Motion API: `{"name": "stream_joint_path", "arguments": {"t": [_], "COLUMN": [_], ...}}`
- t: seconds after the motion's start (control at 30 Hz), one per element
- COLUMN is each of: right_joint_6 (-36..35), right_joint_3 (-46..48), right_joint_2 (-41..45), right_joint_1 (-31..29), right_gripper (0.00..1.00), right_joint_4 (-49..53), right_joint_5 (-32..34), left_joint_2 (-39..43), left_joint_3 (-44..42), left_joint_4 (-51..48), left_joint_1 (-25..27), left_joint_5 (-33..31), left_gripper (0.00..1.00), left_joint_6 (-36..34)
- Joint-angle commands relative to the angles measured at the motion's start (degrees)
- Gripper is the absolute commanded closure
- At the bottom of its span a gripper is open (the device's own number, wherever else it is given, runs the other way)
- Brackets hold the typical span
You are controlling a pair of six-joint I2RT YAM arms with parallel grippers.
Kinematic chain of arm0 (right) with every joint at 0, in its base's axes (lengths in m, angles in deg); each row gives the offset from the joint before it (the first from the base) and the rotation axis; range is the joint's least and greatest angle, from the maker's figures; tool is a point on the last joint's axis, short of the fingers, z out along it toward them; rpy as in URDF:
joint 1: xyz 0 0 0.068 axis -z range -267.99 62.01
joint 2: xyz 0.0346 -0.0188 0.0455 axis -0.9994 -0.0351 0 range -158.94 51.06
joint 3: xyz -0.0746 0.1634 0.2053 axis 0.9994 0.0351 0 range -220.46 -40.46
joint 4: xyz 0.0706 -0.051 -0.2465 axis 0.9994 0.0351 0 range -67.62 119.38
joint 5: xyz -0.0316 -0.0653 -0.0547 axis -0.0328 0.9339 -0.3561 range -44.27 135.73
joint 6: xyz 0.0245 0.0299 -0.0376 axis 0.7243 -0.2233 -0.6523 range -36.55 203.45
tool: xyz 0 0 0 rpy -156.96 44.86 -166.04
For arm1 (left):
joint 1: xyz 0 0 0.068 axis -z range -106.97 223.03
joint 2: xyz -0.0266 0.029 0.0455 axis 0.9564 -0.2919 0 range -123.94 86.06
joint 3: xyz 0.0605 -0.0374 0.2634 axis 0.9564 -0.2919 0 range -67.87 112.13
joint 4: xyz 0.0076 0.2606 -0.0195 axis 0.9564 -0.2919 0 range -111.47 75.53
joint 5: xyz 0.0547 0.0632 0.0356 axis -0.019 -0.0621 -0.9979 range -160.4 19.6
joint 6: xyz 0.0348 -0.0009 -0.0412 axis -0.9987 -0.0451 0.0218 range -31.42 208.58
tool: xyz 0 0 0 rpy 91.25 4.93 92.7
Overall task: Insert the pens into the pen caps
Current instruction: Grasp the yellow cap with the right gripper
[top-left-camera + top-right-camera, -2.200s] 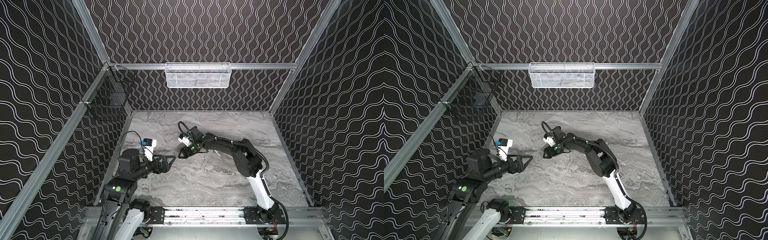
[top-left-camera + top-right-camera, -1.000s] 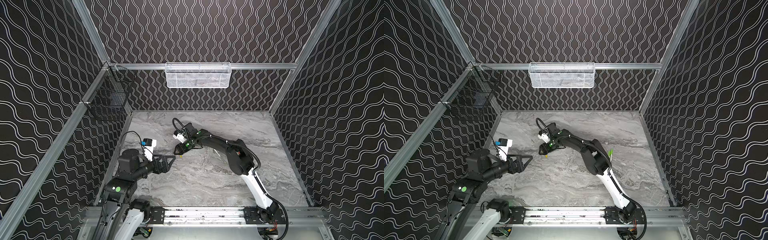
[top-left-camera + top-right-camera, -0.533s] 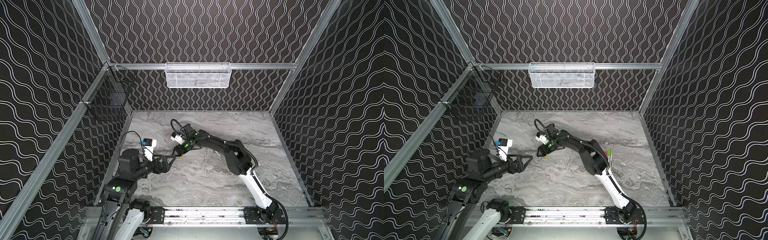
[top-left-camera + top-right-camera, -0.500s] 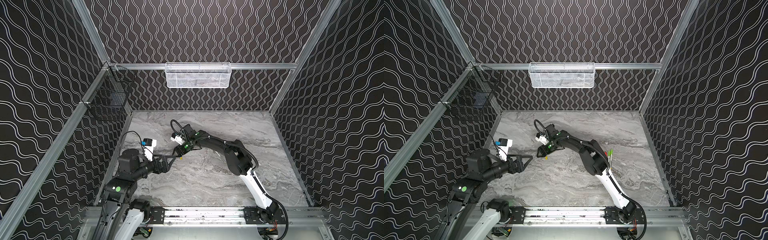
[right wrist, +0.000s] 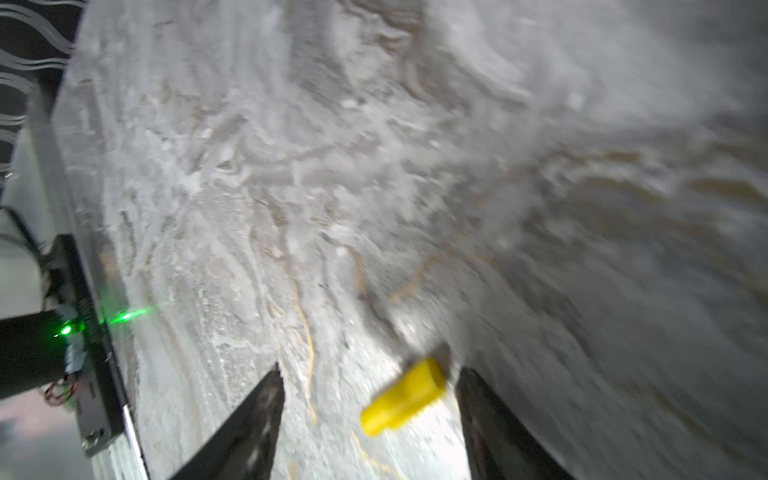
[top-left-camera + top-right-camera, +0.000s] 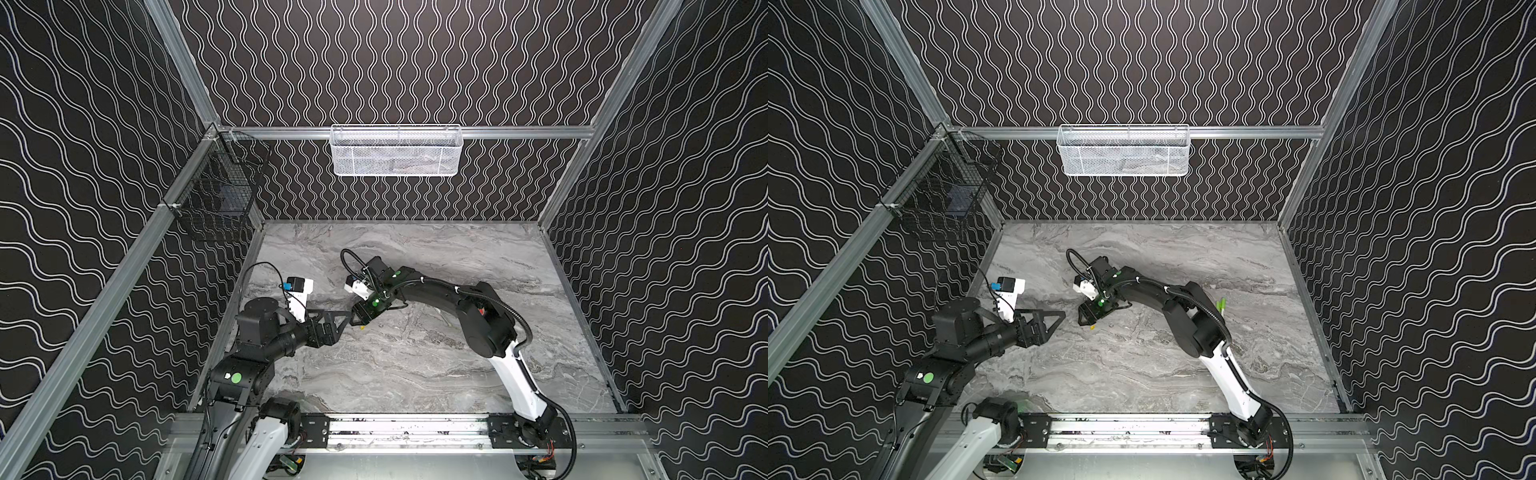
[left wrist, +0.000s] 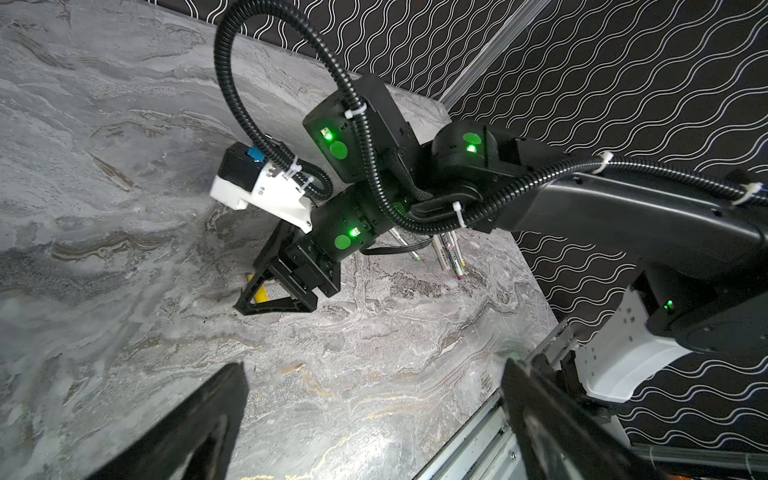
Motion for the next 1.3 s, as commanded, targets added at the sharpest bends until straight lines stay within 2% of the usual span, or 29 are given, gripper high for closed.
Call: {"name": "stream_joint_path", "arguments": {"t": [0.0, 0.13, 0.43, 0.53, 0.63, 0.77, 0.93, 1.13, 1.27], "right_joint_6": [3.56, 4.37, 5.15, 5.51, 6.24, 8.49, 9.79, 9.14, 8.16], "right_joint_3": [2.33, 6.22, 5.26, 2.76, -0.53, -4.27, -1.87, -2.27, 1.72], "right_joint_2": [2.01, 4.15, 2.71, 0.76, -1.75, -5.18, -4.41, -4.03, -1.36], "right_joint_1": [-0.10, -1.30, -5.52, -6.73, -8.14, -8.81, -9.12, -9.11, -9.06], "right_gripper": [0.32, 0.32, 0.32, 0.39, 0.47, 0.58, 0.69, 0.76, 0.79], "right_joint_4": [-0.44, -0.82, 0.28, 2.54, 6.60, 12.53, 11.14, 12.96, 11.71], "right_joint_5": [7.20, 10.19, 8.29, 11.32, 18.01, 23.58, 25.08, 26.66, 27.26], "left_joint_2": [-0.21, -0.30, -0.05, 0.22, 0.47, 0.70, 1.26, 1.26, 1.00], "left_joint_3": [-0.19, -0.26, -0.38, -0.26, -0.29, -0.18, -0.24, -0.22, -0.26], "left_joint_4": [1.95, 2.22, 2.26, 2.01, 1.98, 1.71, 1.70, 1.79, 1.74], "left_joint_1": [0.00, -0.04, -0.04, 0.00, 0.00, 0.00, 0.00, 0.00, 0.00], "left_joint_5": [0.64, 0.95, 0.91, 0.78, 0.82, 0.60, 0.47, 0.54, 0.79], "left_gripper": [0.01, 0.01, 0.01, 0.01, 0.01, 0.01, 0.02, 0.01, 0.02], "left_joint_6": [-0.21, -0.15, 0.04, -0.12, 0.01, -0.13, 0.05, 0.05, 0.38]}}
